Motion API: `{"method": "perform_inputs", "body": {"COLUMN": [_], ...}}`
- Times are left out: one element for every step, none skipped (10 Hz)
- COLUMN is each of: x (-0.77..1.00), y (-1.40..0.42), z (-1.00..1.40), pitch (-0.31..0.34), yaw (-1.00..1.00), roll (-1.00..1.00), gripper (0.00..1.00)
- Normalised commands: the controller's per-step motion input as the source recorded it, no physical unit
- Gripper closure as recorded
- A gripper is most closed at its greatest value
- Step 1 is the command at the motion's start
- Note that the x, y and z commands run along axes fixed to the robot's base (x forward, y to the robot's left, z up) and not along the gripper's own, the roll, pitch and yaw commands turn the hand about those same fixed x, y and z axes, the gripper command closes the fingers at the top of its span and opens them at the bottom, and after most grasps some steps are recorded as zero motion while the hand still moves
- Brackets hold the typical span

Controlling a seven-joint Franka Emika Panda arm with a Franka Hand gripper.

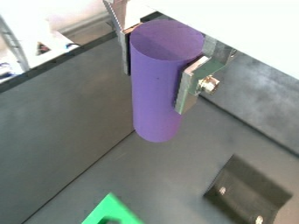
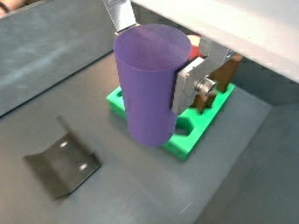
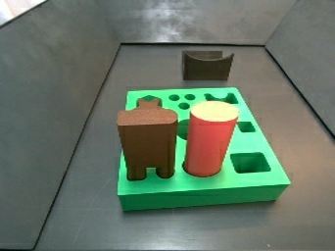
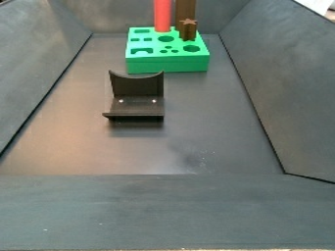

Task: Pick up the round object. Move up. Move to above the board. Insert the round object.
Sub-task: Move to above the board, then insert the round object.

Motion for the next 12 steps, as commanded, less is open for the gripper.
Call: {"method": "perform_inputs", "body": {"x": [0.40,0.40,0.42,0.44,0.45,0.35,0.21,0.15,0.00,-0.11,0.00,0.00], "y": [-1.00,-1.00,-1.00,-1.00,-0.97,-0.71,-0.33,-0.22,0.00,-0.16,-0.22,-0.25], "z": [0.11,0.11,0.11,0.11,0.12,0.09,0.05,0.04,-0.06,-0.41,-0.59,-0.64], "pitch": [0.194,0.140,0.133,0.139,0.145,0.146,0.131,0.106,-0.021,-0.177,-0.114,-0.130], "yaw": [-0.05,-0.02,-0.01,0.00,0.00,0.01,0.00,0.00,0.00,0.00,0.00,0.00], "roll": [0.00,-0.01,0.01,0.00,0.00,0.01,0.02,0.02,0.00,0.00,-0.01,0.00], "gripper": [1.00,1.00,1.00,1.00,1.00,1.00,1.00,1.00,1.00,1.00,1.00,1.00]}}
